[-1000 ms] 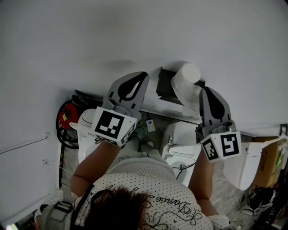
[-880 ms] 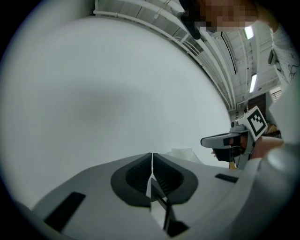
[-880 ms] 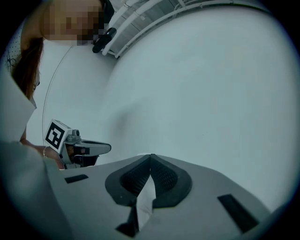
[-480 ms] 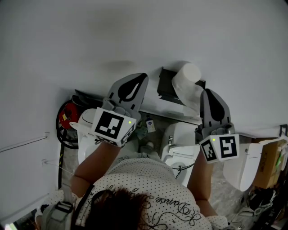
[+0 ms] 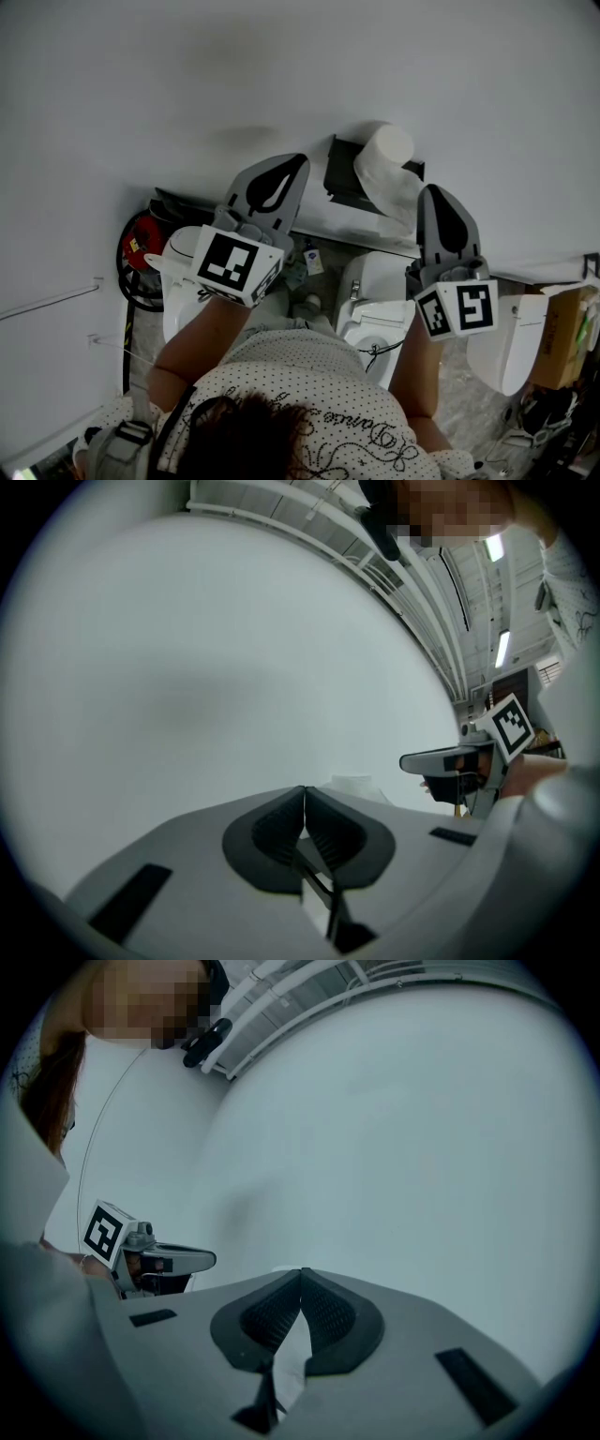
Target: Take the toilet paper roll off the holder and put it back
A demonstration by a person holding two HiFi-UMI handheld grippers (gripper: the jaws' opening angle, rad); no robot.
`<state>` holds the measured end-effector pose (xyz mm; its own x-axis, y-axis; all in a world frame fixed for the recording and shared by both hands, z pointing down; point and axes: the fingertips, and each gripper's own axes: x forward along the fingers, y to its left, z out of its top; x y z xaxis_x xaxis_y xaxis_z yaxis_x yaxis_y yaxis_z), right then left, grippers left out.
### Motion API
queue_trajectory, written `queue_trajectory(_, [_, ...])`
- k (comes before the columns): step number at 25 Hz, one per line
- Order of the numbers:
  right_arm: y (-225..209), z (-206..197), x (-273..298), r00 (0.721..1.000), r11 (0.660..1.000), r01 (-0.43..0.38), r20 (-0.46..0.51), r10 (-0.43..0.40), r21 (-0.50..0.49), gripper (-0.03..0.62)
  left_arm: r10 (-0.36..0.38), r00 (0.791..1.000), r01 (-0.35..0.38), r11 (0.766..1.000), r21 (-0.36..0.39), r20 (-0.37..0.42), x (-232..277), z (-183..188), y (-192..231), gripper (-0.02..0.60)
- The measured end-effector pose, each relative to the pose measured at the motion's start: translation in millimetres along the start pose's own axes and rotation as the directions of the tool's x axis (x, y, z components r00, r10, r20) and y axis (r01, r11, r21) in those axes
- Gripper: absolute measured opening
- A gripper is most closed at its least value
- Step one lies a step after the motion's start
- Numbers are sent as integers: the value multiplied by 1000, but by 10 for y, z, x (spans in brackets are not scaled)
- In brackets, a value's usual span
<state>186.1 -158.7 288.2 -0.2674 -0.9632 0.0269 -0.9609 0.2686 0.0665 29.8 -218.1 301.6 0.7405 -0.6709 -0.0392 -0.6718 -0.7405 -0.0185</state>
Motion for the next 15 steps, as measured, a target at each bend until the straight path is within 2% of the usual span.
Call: queue_trajectory(15, [32,-33,6,1000,1000,-5,-7,5,-7,12,-27,1000,27,1000,10,-6,43,-26,-49,6])
